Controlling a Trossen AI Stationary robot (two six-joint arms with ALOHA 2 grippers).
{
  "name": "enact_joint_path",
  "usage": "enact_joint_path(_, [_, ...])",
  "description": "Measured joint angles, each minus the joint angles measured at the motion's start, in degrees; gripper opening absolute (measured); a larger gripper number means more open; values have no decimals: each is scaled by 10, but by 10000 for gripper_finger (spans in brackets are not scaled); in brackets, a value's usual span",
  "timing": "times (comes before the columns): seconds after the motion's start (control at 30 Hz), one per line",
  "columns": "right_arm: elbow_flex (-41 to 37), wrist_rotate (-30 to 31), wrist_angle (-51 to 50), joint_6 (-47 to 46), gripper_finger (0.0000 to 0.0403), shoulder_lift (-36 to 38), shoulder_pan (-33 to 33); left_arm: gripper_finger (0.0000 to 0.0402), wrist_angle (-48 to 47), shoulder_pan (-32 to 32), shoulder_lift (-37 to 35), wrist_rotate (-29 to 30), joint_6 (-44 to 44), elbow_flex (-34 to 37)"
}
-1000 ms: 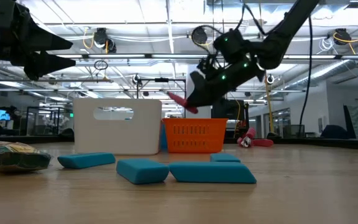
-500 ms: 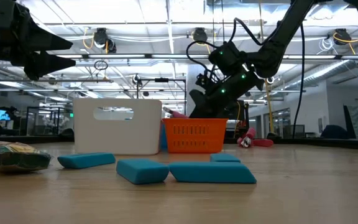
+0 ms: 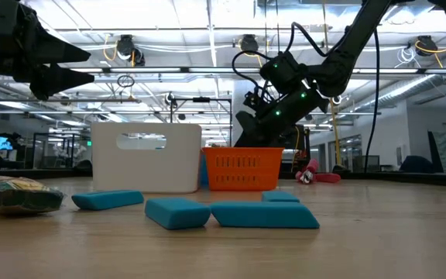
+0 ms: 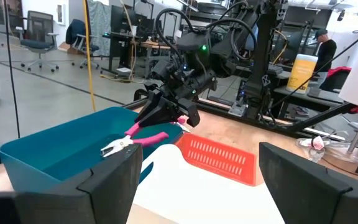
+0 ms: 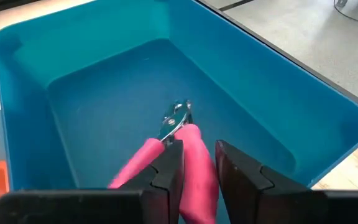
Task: Pick & Place School Supplies
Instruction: Put the pink hole puncher into the blue bin
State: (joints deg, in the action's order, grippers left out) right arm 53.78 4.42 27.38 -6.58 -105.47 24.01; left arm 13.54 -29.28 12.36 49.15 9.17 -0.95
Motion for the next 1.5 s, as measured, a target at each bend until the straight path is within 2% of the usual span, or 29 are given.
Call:
enact_joint_path(0.47, [0, 0, 29, 3, 123, 0, -1, 324, 0, 0, 0, 0, 0, 0])
enact_joint_path(0.63, [0, 0, 13, 6, 142, 33, -1, 324, 0, 0, 0, 0, 0, 0])
enact_joint_path(0.77, [-1, 7, -61, 16, 155, 88, -1, 324, 0, 0, 0, 0, 0, 0])
enact_joint_path(0.97, [0, 102, -193, 27, 176, 184, -1, 324, 0, 0, 0, 0, 0, 0])
enact_joint_path(1.13, [0, 151, -309, -40, 188, 248, 13, 324, 0, 0, 0, 0, 0, 0])
enact_joint_path(1.27, [0, 150, -398, -95, 190, 270, 40, 324, 0, 0, 0, 0, 0, 0])
enact_joint_path(1.5, [-2, 149, -498, -162, 195, 259, 79, 324, 0, 0, 0, 0, 0, 0])
